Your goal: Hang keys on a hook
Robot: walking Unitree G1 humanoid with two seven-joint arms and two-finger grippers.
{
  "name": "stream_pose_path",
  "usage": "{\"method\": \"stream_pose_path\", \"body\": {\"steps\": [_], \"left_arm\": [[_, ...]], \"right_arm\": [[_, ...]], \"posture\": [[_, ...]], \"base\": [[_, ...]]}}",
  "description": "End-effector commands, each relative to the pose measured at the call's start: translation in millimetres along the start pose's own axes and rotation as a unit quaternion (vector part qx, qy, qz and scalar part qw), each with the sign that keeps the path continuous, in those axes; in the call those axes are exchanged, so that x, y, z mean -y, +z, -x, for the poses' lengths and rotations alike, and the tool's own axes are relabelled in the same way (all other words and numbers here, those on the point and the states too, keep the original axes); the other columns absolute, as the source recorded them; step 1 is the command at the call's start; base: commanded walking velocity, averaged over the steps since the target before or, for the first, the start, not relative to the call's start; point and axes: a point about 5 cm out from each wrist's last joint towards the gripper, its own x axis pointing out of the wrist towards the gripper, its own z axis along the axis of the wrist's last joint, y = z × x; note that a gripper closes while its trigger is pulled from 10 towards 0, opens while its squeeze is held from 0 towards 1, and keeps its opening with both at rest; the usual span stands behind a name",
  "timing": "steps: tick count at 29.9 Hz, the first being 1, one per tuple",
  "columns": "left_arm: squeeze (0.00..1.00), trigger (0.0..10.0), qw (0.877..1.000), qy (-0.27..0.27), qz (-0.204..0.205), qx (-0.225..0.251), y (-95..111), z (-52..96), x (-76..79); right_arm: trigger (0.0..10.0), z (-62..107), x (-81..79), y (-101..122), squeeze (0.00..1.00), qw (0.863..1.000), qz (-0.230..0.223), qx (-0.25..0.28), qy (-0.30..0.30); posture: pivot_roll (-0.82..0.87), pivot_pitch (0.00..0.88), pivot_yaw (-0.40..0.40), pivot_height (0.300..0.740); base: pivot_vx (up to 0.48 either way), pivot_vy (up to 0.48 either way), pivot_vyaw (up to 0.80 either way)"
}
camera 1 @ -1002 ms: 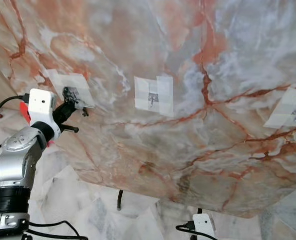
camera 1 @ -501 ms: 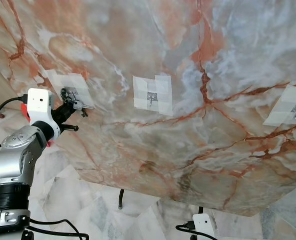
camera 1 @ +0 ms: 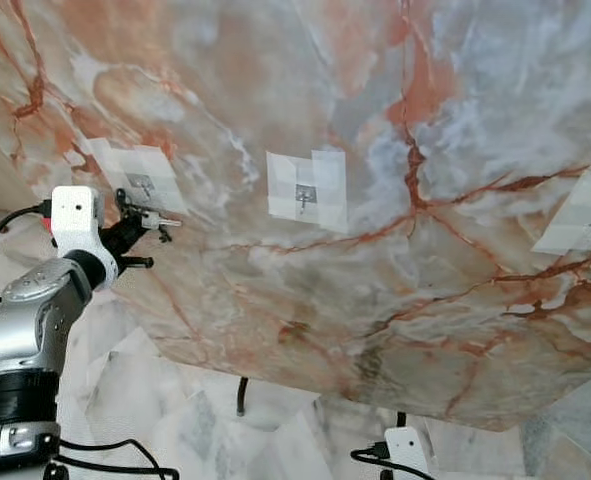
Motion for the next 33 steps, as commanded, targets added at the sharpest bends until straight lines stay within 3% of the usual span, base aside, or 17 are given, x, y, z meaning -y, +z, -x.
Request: {"method": "stream_pose_path", "body": {"steps": [1,3,5,8,12,14,19,20,21,22,23,24,27,28,30,32,33], "left_arm": [[0.00,10.0,1.000,-0.003,-0.004,0.019,7.6,5.0,-2.3],[0.00,10.0,0.999,0.012,-0.007,0.029,8.4,9.8,-9.1],[0.00,10.0,0.997,0.002,0.008,0.075,11.7,22.1,-14.7],[0.00,10.0,0.997,-0.022,0.000,0.067,-4.8,35.9,-14.9],[0.00,10.0,0.996,-0.083,0.018,0.014,-36.3,53.1,-7.0],[0.00,10.0,0.990,-0.129,0.016,-0.044,-59.3,64.7,-1.1],[0.00,10.0,0.981,-0.147,-0.021,-0.125,-89.6,81.5,-2.7],[0.00,10.0,0.973,-0.143,-0.038,-0.180,-107.6,88.6,-6.5],[0.00,10.0,0.954,-0.137,-0.071,-0.257,-130.8,97.9,-11.5],[0.00,10.0,0.922,-0.142,-0.132,-0.335,-153.3,109.9,-16.7],[0.00,10.0,0.922,-0.142,-0.132,-0.335,-153.3,109.9,-16.7],[0.00,10.0,0.893,-0.160,-0.176,-0.382,-167.0,120.4,-19.1],[0.00,10.0,0.929,-0.187,-0.081,-0.308,-153.1,113.6,-0.8],[0.00,10.0,0.935,-0.166,-0.101,-0.298,-149.4,108.2,-3.7],[0.00,10.0,0.910,-0.128,-0.203,-0.338,-154.1,104.7,-16.1],[0.00,10.0,0.907,-0.158,-0.186,-0.345,-155.4,106.0,-12.2],[0.00,10.0,0.921,-0.192,-0.120,-0.317,-149.9,103.4,-1.6]], "right_arm": [[10.0,0.4,-3.6,-4.4,0.00,1.000,-0.011,-0.005,0.003],[10.0,0.4,-3.9,-4.5,0.00,1.000,-0.011,-0.005,0.003],[10.0,0.4,-4.4,-4.7,0.00,1.000,-0.011,-0.005,0.003],[10.0,0.4,-4.5,-4.7,0.00,1.000,-0.011,-0.005,0.004],[10.0,0.4,-3.6,-4.1,0.00,1.000,-0.010,-0.005,0.004],[10.0,0.3,-3.1,-3.8,0.00,1.000,-0.009,-0.004,0.004],[10.0,0.3,-1.8,-3.6,0.00,1.000,-0.007,-0.004,0.003],[10.0,0.3,-1.1,-3.5,0.00,1.000,-0.005,-0.004,0.003],[10.0,0.3,-0.4,-3.4,0.00,1.000,-0.003,-0.005,0.004],[10.0,0.3,0.0,-3.3,0.00,1.000,-0.001,-0.005,0.004],[10.0,0.3,0.0,-3.3,0.00,1.000,-0.001,-0.005,0.004],[10.0,0.3,0.1,-3.2,0.00,1.000,0.000,-0.005,0.004],[10.0,0.3,0.6,-3.6,0.00,1.000,0.000,-0.005,0.004],[10.0,0.3,0.8,-3.7,0.00,1.000,0.001,-0.006,0.004],[10.0,0.3,1.1,-3.8,0.00,1.000,0.002,-0.006,0.003],[10.0,0.3,0.6,-4.1,0.00,1.000,0.004,-0.007,0.004],[10.0,0.4,0.3,-4.5,0.00,1.000,0.004,-0.007,0.004]], "posture": [[-0.09,0.132,0.049,0.740],[-0.09,0.131,0.050,0.740],[-0.08,0.125,0.050,0.740],[-0.08,0.121,0.048,0.740],[-0.08,0.118,0.043,0.740],[-0.08,0.116,0.042,0.740],[-0.07,0.112,0.033,0.740],[-0.07,0.112,0.029,0.740],[-0.07,0.110,0.027,0.740],[-0.07,0.110,0.027,0.740],[-0.07,0.110,0.027,0.740],[-0.07,0.110,0.027,0.740],[-0.08,0.107,0.026,0.740],[-0.08,0.107,0.026,0.740],[-0.07,0.104,0.023,0.740],[-0.08,0.098,0.026,0.740],[-0.08,0.097,0.031,0.740]], "base": [[0.000,0.000,0.00],[0.000,0.000,0.00],[0.000,0.000,0.00],[0.000,0.000,0.00],[0.000,0.000,0.00],[0.000,0.000,0.00],[0.000,0.000,0.00],[0.000,0.000,0.00],[0.000,0.000,0.00],[0.000,0.000,0.00],[0.000,0.000,0.00],[0.000,0.000,0.00],[0.000,0.000,0.00],[0.000,0.000,0.00],[0.000,0.000,0.00],[0.000,0.000,0.00],[0.000,0.000,0.00]]}}
